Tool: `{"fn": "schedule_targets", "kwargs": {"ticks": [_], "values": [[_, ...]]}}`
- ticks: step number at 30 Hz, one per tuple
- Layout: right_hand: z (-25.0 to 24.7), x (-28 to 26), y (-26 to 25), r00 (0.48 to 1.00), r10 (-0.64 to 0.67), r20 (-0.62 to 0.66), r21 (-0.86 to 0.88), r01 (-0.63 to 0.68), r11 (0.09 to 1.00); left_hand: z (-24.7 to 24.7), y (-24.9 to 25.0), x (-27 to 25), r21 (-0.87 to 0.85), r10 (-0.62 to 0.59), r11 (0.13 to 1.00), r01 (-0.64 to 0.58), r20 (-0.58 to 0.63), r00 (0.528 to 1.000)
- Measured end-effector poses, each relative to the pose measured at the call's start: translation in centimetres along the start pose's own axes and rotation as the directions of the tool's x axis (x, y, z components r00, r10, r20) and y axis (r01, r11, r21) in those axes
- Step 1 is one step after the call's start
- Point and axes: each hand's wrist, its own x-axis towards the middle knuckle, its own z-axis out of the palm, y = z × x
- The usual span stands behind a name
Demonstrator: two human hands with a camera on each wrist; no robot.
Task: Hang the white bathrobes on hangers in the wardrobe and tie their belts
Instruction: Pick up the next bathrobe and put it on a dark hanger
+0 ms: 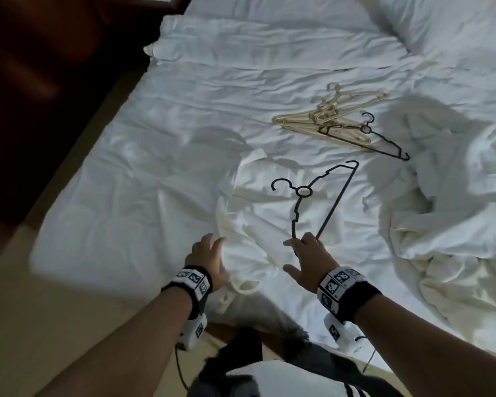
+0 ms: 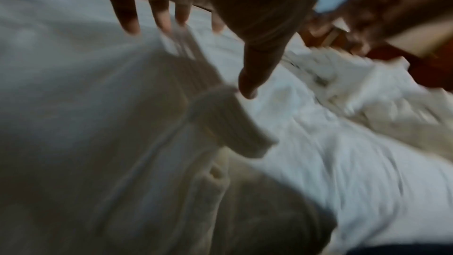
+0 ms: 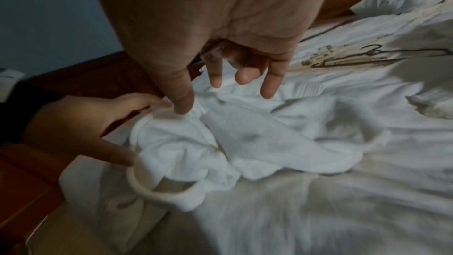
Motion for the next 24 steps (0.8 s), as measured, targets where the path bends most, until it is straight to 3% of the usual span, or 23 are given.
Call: {"fn": "schedule_targets", "kwargs": {"ticks": [4, 8, 12, 15, 18, 21, 24], "values": [[2.5, -1.3, 1.1, 0.998, 0.01, 0.059, -0.046, -0.007, 0.999, 3.5, 3.7, 1.8, 0.24, 0.187, 0.951, -0.198, 0.067, 0.98], [3.6, -1.9, 2.3, 0.997, 0.043, 0.058, -0.023, -0.042, 0.999, 2.7, 5.4, 4.6, 0.324, 0.054, 0.942, -0.085, 0.104, 0.993], [3.3, -1.4, 1.8, 0.998, 0.05, 0.035, 0.024, -0.051, 0.998, -2.1, 6.3, 4.0, 0.139, 0.06, 0.989, -0.058, -0.006, 0.998], [1.4, 0.2, -0.6, 0.999, 0.033, -0.009, 0.092, -0.032, 0.995, -7.8, 5.7, 0.9, -0.137, 0.115, 0.981, -0.136, -0.153, 0.982], [-1.9, 1.8, -3.2, 0.989, 0.029, -0.144, 0.183, -0.002, 0.983, -15.2, 5.5, -4.5, -0.506, 0.165, 0.773, -0.382, -0.422, 0.892], [-6.7, 3.1, -5.7, 0.933, -0.034, -0.359, 0.258, 0.134, 0.957, -24.1, 5.2, -9.9, -0.467, 0.211, 0.627, -0.624, -0.669, 0.713], [-12.9, 4.1, -7.9, 0.786, -0.127, -0.605, 0.247, 0.337, 0.909, -30.1, 2.5, -11.6, -0.299, 0.191, 0.638, -0.71, -0.831, 0.522]]}}
